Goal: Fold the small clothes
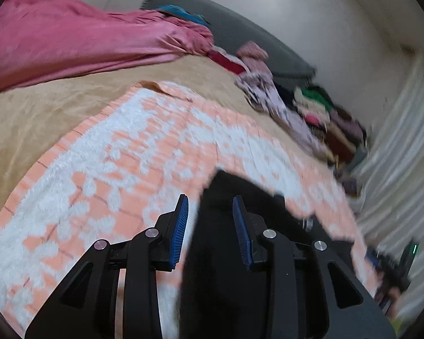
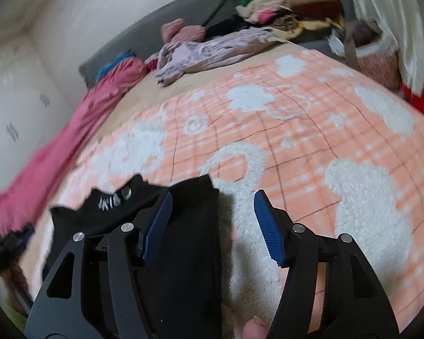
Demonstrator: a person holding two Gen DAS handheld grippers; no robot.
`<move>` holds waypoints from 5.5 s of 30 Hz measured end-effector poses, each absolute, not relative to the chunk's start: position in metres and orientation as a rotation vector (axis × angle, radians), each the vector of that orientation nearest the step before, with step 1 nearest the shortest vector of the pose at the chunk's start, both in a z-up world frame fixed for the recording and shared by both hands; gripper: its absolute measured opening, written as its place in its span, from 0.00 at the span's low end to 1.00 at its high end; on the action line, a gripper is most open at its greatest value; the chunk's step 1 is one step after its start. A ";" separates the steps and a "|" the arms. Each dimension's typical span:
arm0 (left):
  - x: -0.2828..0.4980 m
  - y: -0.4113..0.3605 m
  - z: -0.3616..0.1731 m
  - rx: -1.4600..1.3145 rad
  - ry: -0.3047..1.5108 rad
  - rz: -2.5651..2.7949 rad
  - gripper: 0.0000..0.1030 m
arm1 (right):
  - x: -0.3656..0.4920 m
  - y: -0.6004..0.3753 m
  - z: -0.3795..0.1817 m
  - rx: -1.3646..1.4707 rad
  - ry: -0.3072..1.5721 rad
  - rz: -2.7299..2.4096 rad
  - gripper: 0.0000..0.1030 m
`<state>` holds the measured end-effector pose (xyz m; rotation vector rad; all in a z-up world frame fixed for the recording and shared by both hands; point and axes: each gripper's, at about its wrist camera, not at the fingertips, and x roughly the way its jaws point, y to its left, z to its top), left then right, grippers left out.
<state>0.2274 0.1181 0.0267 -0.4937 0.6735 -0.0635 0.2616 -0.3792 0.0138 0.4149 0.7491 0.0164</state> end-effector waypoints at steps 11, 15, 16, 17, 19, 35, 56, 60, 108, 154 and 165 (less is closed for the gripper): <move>0.228 0.023 0.017 -0.178 0.766 -0.237 0.52 | 0.277 -0.333 -0.005 0.207 0.842 0.026 0.51; 0.249 0.025 -0.003 -0.216 0.832 -0.221 0.57 | 0.283 -0.346 -0.018 0.269 0.870 -0.006 0.46; 0.253 0.028 -0.009 -0.241 0.851 -0.219 0.57 | 0.285 -0.349 -0.021 0.291 0.881 -0.004 0.22; 0.257 0.033 -0.016 -0.266 0.867 -0.210 0.57 | 0.286 -0.354 -0.024 0.326 0.887 0.010 0.06; 0.259 0.041 -0.022 -0.281 0.860 -0.194 0.55 | 0.285 -0.360 -0.025 0.375 0.874 0.011 0.04; 0.268 0.078 0.009 -0.332 0.798 -0.113 0.57 | 0.290 -0.366 -0.016 0.381 0.830 -0.008 0.31; 0.313 0.065 0.008 -0.102 0.765 -0.101 0.09 | 0.299 -0.350 -0.019 0.318 0.835 0.012 0.04; 0.302 0.068 0.028 -0.108 0.675 -0.105 0.09 | 0.294 -0.347 -0.002 0.278 0.762 0.006 0.03; 0.218 0.018 0.033 -0.055 0.757 -0.109 0.59 | 0.258 -0.262 0.030 0.088 0.746 0.089 0.60; 0.174 0.023 0.028 -0.085 0.791 -0.115 0.84 | 0.179 -0.252 0.006 0.079 0.753 0.030 0.89; 0.163 0.031 0.037 -0.086 0.780 -0.111 0.94 | 0.164 -0.249 0.012 0.079 0.702 0.006 0.91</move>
